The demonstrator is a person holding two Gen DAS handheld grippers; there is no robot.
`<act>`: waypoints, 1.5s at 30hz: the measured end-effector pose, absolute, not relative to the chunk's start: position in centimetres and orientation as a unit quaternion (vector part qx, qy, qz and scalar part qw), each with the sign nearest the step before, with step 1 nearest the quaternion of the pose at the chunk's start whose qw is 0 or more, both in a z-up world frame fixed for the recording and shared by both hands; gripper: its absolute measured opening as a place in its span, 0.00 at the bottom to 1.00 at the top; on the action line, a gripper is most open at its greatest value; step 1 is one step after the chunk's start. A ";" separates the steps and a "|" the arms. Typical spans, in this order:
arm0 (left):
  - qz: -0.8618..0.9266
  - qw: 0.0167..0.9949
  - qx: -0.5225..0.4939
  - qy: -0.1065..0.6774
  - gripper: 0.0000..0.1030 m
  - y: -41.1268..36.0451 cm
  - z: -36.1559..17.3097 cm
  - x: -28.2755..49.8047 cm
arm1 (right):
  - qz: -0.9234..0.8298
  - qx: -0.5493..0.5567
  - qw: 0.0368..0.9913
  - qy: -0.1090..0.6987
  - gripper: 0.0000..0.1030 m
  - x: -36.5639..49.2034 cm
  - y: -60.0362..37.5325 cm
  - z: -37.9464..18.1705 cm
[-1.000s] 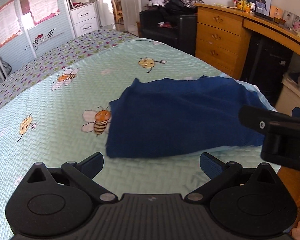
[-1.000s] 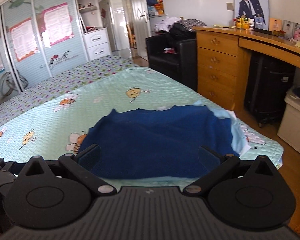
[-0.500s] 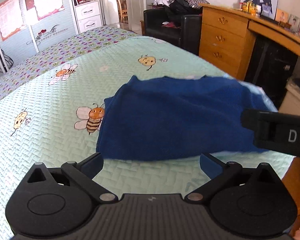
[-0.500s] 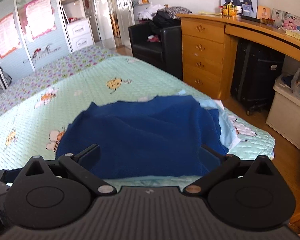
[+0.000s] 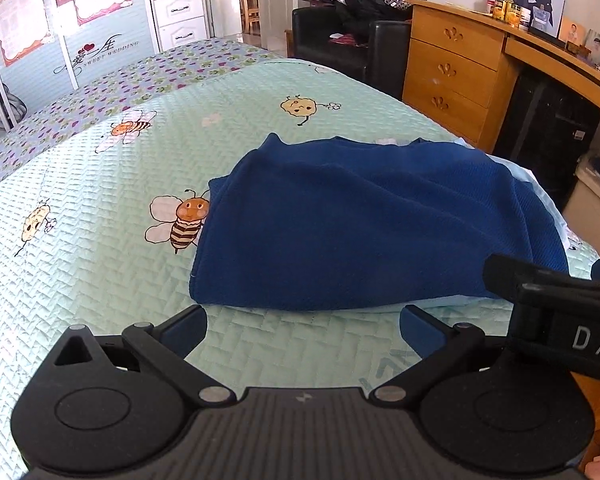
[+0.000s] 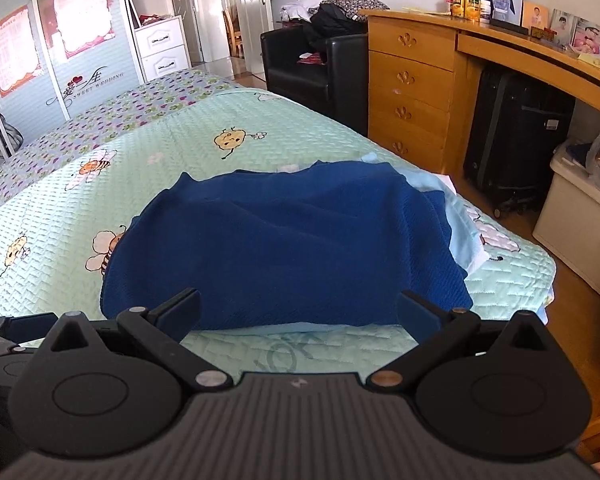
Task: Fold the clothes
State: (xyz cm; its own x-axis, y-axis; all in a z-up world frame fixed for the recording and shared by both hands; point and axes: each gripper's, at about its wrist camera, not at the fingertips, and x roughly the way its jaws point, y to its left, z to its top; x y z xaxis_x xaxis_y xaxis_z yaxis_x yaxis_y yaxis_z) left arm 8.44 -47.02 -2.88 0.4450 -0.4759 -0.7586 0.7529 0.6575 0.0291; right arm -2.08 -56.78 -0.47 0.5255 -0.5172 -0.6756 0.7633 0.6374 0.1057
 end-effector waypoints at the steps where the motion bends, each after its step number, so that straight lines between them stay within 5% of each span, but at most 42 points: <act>1: -0.371 0.829 0.185 0.375 0.99 -47.0 -2.9 8.4 | -0.377 0.199 0.850 0.310 1.00 -2.1 -56.8 -0.5; 45: -0.370 0.840 0.174 0.357 0.99 -47.2 -1.7 7.8 | -0.376 0.195 0.863 0.276 1.00 -3.7 -56.1 0.6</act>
State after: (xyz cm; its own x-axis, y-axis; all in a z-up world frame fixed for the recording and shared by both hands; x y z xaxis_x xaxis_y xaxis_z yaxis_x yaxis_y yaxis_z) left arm 7.77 -47.19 -1.70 0.4709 -0.4975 -0.7285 0.7463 0.6650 0.0283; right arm -3.72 -56.11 0.58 0.5658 -0.5412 -0.6221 0.7557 0.6421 0.1288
